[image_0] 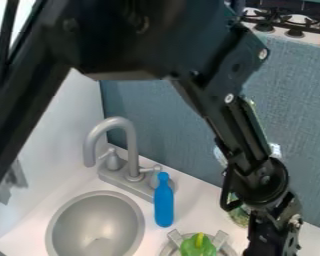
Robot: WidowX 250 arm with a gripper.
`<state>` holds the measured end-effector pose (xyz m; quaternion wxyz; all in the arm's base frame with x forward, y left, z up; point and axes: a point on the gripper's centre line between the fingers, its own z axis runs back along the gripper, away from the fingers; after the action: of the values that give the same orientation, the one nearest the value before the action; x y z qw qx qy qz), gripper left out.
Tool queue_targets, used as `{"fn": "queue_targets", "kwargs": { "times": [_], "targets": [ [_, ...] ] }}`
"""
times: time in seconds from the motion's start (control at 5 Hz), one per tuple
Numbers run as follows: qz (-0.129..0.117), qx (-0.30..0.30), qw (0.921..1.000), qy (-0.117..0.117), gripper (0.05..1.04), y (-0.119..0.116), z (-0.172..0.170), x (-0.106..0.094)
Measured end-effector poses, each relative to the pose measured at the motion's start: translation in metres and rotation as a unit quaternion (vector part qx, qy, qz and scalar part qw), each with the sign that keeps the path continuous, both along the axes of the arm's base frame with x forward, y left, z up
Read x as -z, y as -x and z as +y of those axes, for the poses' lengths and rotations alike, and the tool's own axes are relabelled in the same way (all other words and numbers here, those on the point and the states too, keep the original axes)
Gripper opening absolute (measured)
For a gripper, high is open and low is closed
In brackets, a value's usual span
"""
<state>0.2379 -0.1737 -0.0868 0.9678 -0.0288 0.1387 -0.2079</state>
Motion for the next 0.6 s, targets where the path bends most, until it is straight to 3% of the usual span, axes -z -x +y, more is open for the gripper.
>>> {"fn": "queue_targets", "kwargs": {
  "times": [0.2,0.4,0.6],
  "targets": [
    [-0.006,-0.005,1.0000,0.001,0.672,-0.002,-0.002,0.000],
    [-0.016,-0.014,0.9997,-0.006,0.630,-0.001,0.001,-0.007],
    [-0.077,-0.005,0.9969,-0.016,0.630,-0.009,-0.018,-0.058]
  ]
}}
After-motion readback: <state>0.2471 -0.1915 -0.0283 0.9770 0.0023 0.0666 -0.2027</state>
